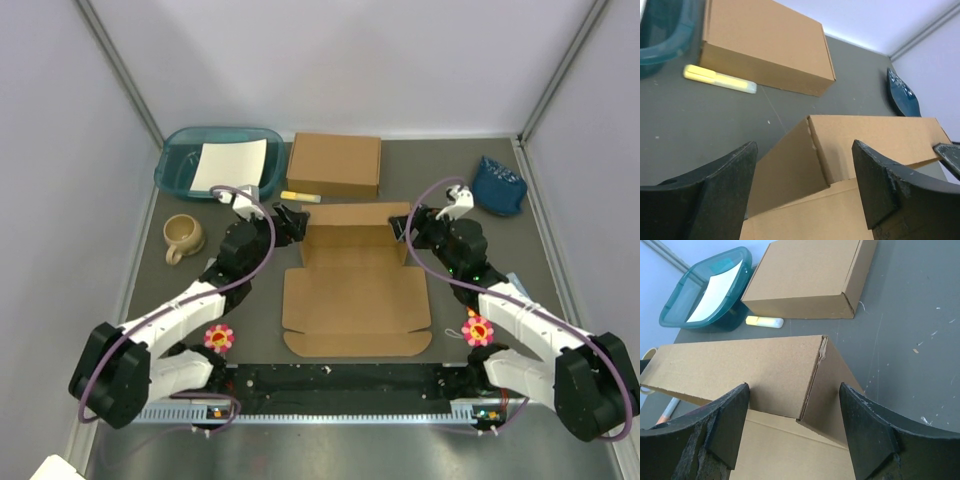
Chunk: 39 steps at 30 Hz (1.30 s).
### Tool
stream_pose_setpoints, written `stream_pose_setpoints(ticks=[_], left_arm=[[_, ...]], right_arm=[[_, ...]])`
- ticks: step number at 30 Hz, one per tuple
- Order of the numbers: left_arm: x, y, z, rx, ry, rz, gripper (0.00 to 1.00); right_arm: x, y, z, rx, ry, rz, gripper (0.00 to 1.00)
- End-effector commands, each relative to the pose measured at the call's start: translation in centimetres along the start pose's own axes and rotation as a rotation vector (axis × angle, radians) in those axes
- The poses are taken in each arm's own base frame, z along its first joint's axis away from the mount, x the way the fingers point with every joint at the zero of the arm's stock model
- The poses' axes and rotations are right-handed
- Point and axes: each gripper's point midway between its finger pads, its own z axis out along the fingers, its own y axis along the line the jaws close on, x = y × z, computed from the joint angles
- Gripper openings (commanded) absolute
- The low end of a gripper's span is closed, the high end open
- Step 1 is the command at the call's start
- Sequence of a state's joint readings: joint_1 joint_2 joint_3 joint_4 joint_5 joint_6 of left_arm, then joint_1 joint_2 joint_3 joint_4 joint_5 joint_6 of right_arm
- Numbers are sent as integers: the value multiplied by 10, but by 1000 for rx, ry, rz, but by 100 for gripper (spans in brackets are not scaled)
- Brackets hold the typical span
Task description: Fold the paper box
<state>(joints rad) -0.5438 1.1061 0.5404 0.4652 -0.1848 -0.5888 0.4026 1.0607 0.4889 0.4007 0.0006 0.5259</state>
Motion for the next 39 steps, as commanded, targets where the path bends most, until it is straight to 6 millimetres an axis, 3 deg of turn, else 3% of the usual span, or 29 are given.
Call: stream_pose_setpoints(ticks=[1,5,7,8,12,15,22,27,32,36,39], left_arm=[[-7,-41,9,177,30,-50,78],[6,-50,14,233,87,-50,65],[15,-48,16,234,115,-50,59],[18,-48,17,236,123,-50,49],[28,-37,18,204,142,-44,30],[31,-31,17,185,142,-36,24],[34,-30,19,189,154,4,21],[40,-28,20,189,167,6,20],[50,-25,19,197,188,0,20],[59,-22,17,205,206,-6,19],[69,-22,12,228,238,-11,18]], right_arm=[[39,-22,-9,53,131,-35,71],[41,-23,-10,56,138,-36,71],[42,-23,-11,54,141,-36,71],[42,-23,-11,55,142,-34,71],[38,-21,-12,49,135,-34,71],[30,-15,-12,40,124,-27,74],[-16,10,-11,13,47,-17,82],[-31,19,-5,0,34,-20,80],[-8,12,1,-4,91,-10,71],[15,-2,-2,19,120,-9,56],[27,-10,-7,34,133,-1,51]])
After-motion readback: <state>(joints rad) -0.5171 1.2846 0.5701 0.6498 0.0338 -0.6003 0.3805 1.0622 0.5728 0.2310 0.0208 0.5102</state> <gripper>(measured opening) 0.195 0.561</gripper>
